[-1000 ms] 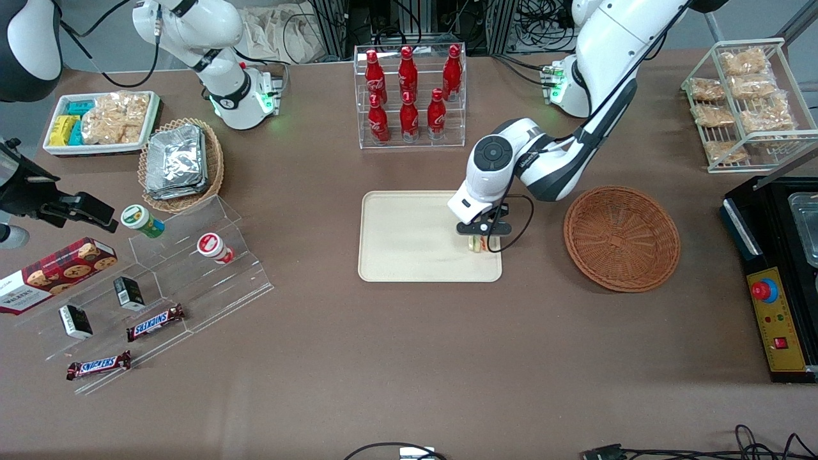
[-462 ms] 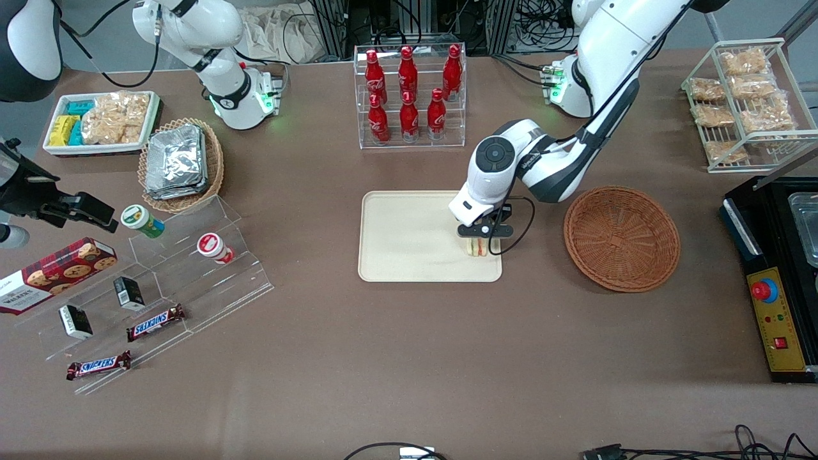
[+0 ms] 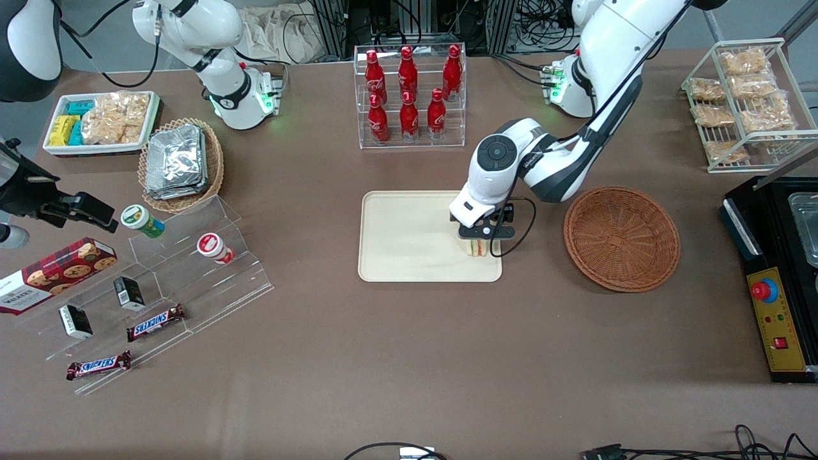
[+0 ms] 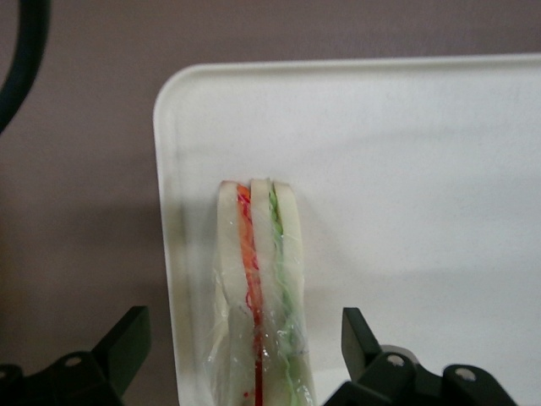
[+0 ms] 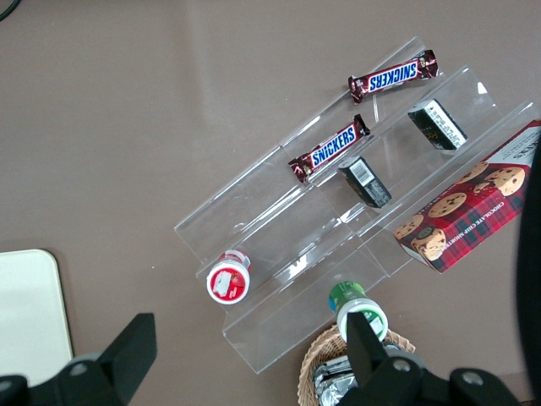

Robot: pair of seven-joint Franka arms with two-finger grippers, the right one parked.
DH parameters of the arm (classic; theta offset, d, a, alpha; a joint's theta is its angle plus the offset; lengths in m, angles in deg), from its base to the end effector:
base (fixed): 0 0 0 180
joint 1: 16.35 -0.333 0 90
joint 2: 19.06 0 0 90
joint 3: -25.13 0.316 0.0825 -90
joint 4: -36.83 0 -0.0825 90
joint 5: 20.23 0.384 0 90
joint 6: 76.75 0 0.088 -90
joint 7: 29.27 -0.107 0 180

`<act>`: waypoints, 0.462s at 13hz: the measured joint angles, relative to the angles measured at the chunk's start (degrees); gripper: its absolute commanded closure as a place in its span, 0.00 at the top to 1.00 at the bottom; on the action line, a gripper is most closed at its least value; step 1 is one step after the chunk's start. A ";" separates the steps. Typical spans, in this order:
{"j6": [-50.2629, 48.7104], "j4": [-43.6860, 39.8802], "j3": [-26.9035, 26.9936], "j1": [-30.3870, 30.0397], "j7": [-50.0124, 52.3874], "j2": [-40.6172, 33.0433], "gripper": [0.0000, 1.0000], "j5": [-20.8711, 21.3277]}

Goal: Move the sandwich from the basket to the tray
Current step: 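Open the left gripper and raise it off the sandwich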

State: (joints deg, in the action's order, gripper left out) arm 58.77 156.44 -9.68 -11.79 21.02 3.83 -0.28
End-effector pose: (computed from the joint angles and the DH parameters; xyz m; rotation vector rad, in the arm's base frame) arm 0.4539 -0.3600 0.2600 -3.1126 0.0479 0.0144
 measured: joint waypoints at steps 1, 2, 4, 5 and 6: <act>-2.38 -0.99 -0.01 -0.03 -0.01 -1.56 1.00 -0.91; -4.62 -2.10 -0.03 -0.05 -0.30 -3.79 1.00 -2.42; -12.55 -5.02 0.43 -0.09 -4.19 -10.29 1.00 -7.45; -18.47 -6.99 2.11 -0.01 -8.13 -13.97 1.00 -10.43; -24.28 -8.80 5.22 0.09 -13.13 -17.88 1.00 -13.19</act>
State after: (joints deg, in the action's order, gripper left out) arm 34.49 147.63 -4.46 -11.71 7.89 -14.05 -13.47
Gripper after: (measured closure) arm 0.000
